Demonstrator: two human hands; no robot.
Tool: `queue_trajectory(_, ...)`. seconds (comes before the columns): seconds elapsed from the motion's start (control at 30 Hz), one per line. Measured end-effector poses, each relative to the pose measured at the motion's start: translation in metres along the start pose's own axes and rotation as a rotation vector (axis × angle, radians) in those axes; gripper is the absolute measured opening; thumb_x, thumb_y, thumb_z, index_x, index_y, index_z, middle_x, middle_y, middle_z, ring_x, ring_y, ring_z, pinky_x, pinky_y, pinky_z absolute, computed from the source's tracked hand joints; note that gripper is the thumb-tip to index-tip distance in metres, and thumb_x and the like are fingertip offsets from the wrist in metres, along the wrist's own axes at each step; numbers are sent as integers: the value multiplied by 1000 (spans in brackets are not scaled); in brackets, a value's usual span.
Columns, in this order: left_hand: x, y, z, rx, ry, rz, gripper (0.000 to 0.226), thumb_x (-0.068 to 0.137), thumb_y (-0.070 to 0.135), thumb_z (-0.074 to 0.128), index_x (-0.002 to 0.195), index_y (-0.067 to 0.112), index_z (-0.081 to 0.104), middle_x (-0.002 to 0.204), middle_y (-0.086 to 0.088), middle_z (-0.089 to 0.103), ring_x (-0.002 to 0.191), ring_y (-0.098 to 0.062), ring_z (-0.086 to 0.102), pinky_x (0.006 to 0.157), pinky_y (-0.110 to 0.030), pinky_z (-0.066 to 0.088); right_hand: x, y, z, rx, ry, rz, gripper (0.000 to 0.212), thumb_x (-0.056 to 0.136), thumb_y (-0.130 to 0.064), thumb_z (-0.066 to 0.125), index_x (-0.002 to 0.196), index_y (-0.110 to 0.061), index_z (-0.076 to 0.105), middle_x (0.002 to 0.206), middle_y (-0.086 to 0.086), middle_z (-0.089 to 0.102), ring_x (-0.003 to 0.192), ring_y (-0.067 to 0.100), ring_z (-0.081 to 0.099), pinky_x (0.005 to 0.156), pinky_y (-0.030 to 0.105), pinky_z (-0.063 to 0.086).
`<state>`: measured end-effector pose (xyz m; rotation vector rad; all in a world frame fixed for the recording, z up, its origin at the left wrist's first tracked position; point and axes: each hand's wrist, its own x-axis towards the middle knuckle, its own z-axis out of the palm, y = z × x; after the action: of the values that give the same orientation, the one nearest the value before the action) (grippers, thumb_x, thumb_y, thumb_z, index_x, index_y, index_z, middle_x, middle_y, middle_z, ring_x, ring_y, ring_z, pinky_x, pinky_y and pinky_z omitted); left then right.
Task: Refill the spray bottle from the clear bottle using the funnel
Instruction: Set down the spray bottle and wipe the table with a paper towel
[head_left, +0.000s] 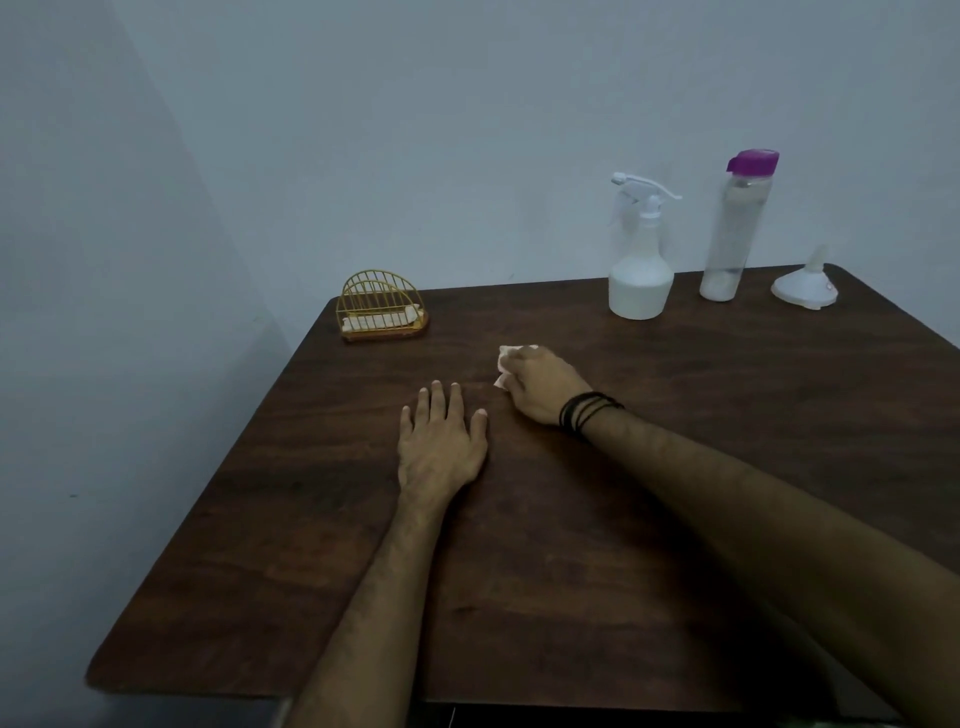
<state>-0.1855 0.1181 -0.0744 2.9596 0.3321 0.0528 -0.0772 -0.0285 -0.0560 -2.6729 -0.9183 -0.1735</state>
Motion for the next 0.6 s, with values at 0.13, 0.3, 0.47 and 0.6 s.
queue_trajectory(0.13, 1, -3, 4, -3, 18, 27, 60, 107, 42, 16, 161, 16, 10, 168, -9, 6, 155, -24, 2, 125, -46, 4, -31, -24, 14, 57, -18, -249, 31, 98, -22, 49, 124, -14, 64, 138, 5, 57, 123, 25, 54, 101, 41, 47)
queue_trajectory(0.3, 0, -2, 2, -20, 18, 16, 59, 107, 40, 17, 161, 15, 11, 168, -8, 6, 155, -23, 2, 125, -46, 4, -13, -4, 1, 25, -80, -152, 37, 100, -20, 47, 136, -16, 57, 149, 4, 48, 133, 24, 47, 108, 40, 42)
queue_trajectory(0.47, -2, -2, -1, -27, 21, 13, 59, 107, 39, 18, 161, 16, 13, 168, -8, 8, 155, -23, 3, 125, -46, 4, 14, -20, 5, 20, -141, -33, 46, 102, -19, 40, 147, -10, 40, 157, 7, 35, 140, 27, 38, 110, 38, 35)
queue_trajectory(0.6, -1, -5, 1, -35, 37, 26, 57, 107, 34, 21, 160, 15, 15, 168, -9, 11, 155, -23, 6, 125, -46, 7, -13, -24, 16, 22, -205, -121, 54, 103, -30, 37, 155, -22, 26, 163, -1, 23, 146, 23, 30, 116, 44, 32)
